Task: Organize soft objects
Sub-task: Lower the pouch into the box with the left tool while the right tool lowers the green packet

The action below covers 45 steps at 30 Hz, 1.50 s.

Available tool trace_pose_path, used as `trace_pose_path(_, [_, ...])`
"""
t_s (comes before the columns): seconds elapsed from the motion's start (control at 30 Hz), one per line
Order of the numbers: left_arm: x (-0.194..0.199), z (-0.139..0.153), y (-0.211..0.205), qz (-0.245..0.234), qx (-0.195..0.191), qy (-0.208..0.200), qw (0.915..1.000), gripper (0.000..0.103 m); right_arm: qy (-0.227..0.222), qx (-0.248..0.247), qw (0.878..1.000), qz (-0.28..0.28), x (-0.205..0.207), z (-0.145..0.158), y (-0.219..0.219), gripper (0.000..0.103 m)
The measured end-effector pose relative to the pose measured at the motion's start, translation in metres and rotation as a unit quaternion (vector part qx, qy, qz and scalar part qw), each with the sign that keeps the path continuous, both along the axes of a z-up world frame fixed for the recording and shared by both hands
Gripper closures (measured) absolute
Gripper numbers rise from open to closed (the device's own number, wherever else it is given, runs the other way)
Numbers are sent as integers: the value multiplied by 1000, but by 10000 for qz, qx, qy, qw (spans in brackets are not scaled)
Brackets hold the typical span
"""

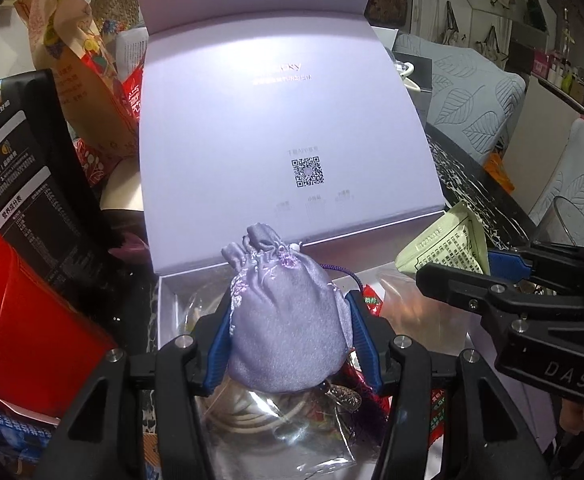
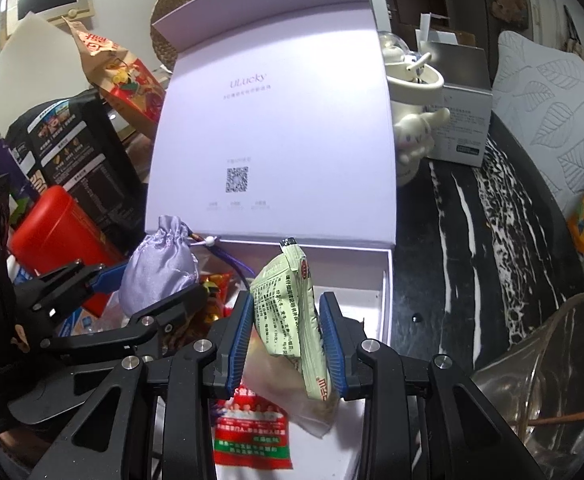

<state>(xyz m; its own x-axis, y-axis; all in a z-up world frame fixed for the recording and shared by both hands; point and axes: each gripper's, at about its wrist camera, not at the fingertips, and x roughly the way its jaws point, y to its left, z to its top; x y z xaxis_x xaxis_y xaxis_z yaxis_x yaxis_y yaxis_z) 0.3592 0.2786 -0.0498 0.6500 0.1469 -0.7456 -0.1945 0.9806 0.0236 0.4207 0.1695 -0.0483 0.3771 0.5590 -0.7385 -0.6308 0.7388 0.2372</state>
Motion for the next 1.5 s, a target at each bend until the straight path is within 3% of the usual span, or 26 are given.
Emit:
trace_pose_path(0.5, [9,-5,-9,46,262,287,9992,47,94,-276,9996,12,3,-17,3,69])
trace_pose_path(0.63, [7,1,-4,213,67,165,9996,47,124,-304,9995,-22,4,-18,2,69])
trace_pose_path(0.77, [4,6,-3,301,152,103,9994,44,60,-403,9992,-12,2,-15,4,69])
trace_pose_path(0.83, [3,7,-2,326,124,84,9994,42,-4,-464,9989,-10,1,-13,4,69])
trace_pose_path(0.9, [2,9,-1,382,177,63,9991,28,-27,-495,9988,-2,0,-12,5,69])
trace_pose_path(1.03, [0,16,-2,454,296,-41,9985,22,-5,-515,9987,-12,1,-10,4,69])
trace_pose_path(1.27, [-11,22,7,600,184,-128,9979,22,-32,-629,9980,-7,0,-10,5,51])
trace_pose_path(1.5, [-21,28,9,708,328,-157,9968,22,-48,-689,9976,59,-4,-9,10,44])
